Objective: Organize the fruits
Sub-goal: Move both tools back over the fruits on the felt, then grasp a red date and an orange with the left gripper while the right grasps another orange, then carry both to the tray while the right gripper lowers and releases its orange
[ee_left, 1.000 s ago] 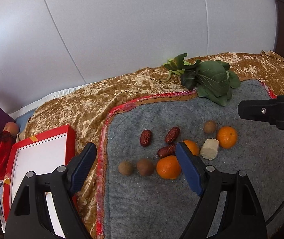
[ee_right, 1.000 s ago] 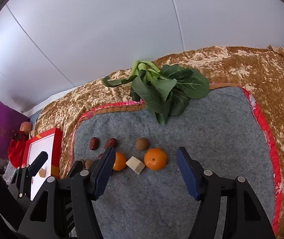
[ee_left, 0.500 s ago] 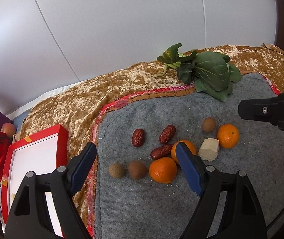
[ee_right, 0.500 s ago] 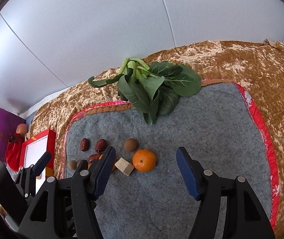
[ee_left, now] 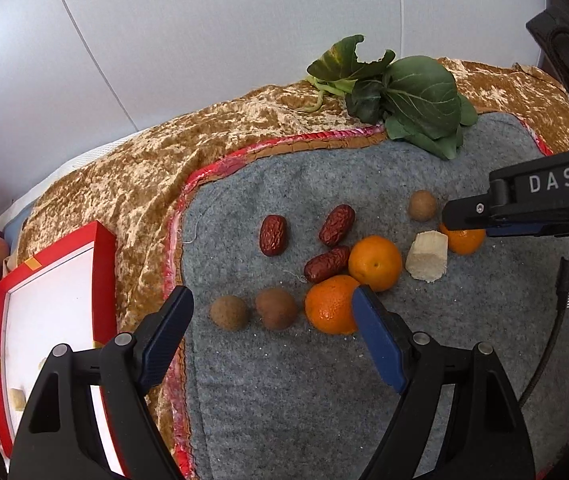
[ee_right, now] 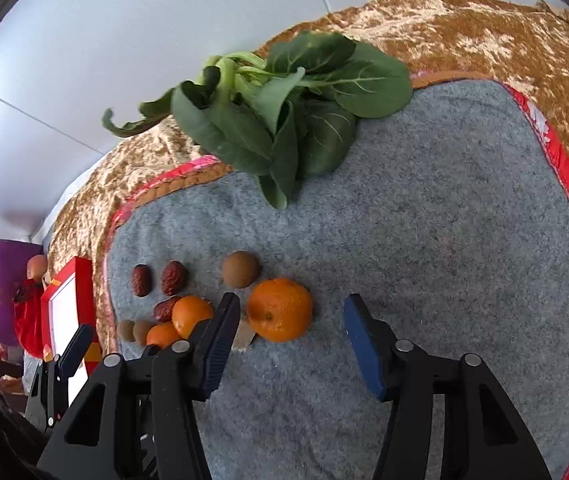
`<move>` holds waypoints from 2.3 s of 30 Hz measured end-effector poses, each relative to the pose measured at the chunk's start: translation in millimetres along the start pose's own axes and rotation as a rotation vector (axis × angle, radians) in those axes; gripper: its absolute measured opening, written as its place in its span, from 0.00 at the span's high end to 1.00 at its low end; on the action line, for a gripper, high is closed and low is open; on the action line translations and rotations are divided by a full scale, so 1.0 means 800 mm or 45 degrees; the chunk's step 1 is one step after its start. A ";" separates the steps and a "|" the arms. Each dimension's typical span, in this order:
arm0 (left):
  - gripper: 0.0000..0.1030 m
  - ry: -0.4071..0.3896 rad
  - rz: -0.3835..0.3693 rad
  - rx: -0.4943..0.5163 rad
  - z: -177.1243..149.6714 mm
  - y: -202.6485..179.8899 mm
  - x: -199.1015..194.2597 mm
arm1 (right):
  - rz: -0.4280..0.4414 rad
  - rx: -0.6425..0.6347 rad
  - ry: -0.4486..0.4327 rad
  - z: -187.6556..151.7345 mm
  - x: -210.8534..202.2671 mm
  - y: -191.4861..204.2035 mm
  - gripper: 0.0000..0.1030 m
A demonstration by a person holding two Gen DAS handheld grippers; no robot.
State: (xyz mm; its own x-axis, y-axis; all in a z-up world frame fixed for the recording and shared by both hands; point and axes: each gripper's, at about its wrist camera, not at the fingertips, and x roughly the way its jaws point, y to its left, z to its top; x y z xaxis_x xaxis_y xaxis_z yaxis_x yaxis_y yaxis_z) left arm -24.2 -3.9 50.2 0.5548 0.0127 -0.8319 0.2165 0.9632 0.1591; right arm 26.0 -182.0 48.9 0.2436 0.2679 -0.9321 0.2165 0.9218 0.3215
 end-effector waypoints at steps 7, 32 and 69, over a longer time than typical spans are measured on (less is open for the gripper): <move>0.20 -0.042 -0.082 0.029 0.011 -0.014 0.006 | -0.029 0.007 -0.009 0.001 0.014 0.009 0.52; 0.53 0.011 -0.290 0.249 0.022 -0.050 0.052 | -0.113 -0.085 0.026 0.005 0.023 0.019 0.57; 0.54 -0.170 0.108 -0.377 -0.055 0.166 -0.080 | 0.242 -0.433 -0.083 -0.062 -0.011 0.209 0.66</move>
State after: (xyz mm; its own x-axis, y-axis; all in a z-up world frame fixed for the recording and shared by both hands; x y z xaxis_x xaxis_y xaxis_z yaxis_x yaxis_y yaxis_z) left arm -66.2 135.4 100.8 0.6652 0.0801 -0.7423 -0.0673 0.9966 0.0472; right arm 13.0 -16.3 102.4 0.3112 0.4346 -0.8451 -0.1610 0.9005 0.4039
